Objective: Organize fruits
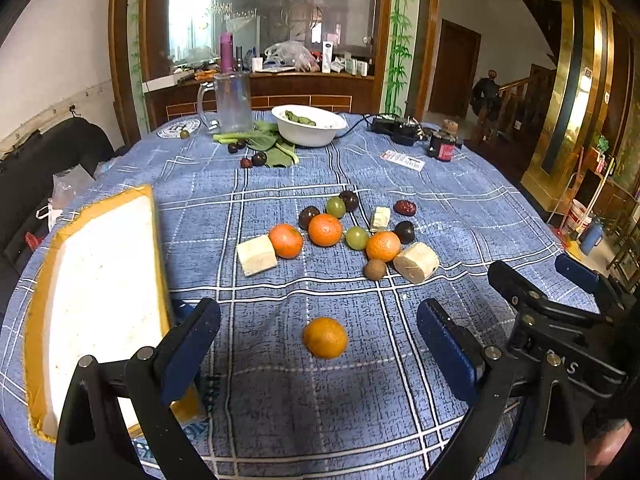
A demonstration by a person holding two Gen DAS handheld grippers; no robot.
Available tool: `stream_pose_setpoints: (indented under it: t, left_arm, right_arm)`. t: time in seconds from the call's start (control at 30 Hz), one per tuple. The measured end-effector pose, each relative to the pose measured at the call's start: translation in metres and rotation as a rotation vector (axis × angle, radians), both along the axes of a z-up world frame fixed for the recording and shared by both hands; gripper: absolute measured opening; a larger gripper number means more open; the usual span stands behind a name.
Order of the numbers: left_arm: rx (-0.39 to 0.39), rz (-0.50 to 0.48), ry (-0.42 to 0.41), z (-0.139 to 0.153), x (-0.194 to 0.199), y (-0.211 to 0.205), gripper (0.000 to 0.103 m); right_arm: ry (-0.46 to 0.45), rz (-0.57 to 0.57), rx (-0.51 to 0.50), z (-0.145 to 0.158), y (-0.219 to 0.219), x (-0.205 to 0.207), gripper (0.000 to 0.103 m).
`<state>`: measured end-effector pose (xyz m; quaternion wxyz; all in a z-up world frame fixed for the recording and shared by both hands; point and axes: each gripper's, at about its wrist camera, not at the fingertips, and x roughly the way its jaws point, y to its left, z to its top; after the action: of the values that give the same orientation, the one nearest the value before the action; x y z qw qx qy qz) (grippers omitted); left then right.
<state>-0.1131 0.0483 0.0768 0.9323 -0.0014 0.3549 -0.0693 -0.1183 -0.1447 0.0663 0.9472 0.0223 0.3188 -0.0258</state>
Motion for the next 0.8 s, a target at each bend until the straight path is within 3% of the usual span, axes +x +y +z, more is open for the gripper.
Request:
stream_pose_setpoints:
  t: [0.13,0.33,0.6,0.8]
  left_arm:
    - [0.030,0.000,-0.034,0.005,-0.006,0.000,0.099]
    - [0.028,0.021,-0.049,0.005,-0.008,0.009,0.099]
    - [0.004,0.206,-0.079,0.022,0.004,0.079,0.099]
    - [-0.080,0.241,-0.012,0.011,0.018,0.117,0.099]
  right_arm:
    - [-0.061,0.019,0.047,0.004,0.003,-0.012,0.102]
    - [-0.082,0.037,0.041,0.011,0.010,-0.016,0.102]
    - [-0.112,0.075,-0.036,0.016,0.015,-0.013,0.102]
    - [-0.019,0.158,-0.040,0.009,0.020,0.008,0.102]
